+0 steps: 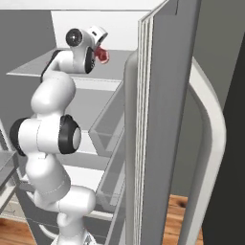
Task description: Place the steak on the counter behind the older steak on the same shelf of the fridge to maintain FIFO order. Close the fridge door when finished.
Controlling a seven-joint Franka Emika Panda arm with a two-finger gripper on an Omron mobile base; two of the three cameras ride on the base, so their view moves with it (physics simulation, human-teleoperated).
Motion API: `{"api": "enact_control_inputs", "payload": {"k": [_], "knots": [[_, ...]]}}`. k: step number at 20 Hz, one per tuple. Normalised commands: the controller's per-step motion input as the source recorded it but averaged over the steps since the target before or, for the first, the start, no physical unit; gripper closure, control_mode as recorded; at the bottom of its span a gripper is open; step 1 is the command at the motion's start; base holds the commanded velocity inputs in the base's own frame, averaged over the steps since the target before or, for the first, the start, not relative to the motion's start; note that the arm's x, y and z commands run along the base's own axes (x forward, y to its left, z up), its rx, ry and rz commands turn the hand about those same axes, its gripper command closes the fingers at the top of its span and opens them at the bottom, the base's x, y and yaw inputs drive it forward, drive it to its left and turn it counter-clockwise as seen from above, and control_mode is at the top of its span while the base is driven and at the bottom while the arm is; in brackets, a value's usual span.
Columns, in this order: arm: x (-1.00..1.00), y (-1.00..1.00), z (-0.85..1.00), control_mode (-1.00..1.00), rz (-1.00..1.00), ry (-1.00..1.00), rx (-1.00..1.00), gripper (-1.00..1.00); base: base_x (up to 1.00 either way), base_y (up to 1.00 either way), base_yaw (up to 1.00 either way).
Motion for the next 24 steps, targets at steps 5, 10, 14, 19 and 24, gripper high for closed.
{"api": "enact_control_inputs", "payload": {"k": [5, 10, 14, 19, 24], "knots": [[0.15, 0.00, -0.06, -1.00, 0.00, 0.00, 0.00, 1.00, 0.00, 0.00, 0.00], [0.19, 0.00, -0.10, -1.00, 0.00, 0.00, 0.00, 1.00, 0.00, 0.00, 0.00], [0.31, 0.03, -0.11, -1.00, 0.00, 0.02, 0.00, -1.00, 0.00, 0.00, 0.00], [0.06, 0.00, -0.03, -1.00, 0.00, 0.01, 0.00, -1.00, 0.00, 0.00, 0.00], [0.00, 0.02, 0.00, -1.00, 0.00, 0.00, 0.00, -1.00, 0.00, 0.00, 0.00]]}}
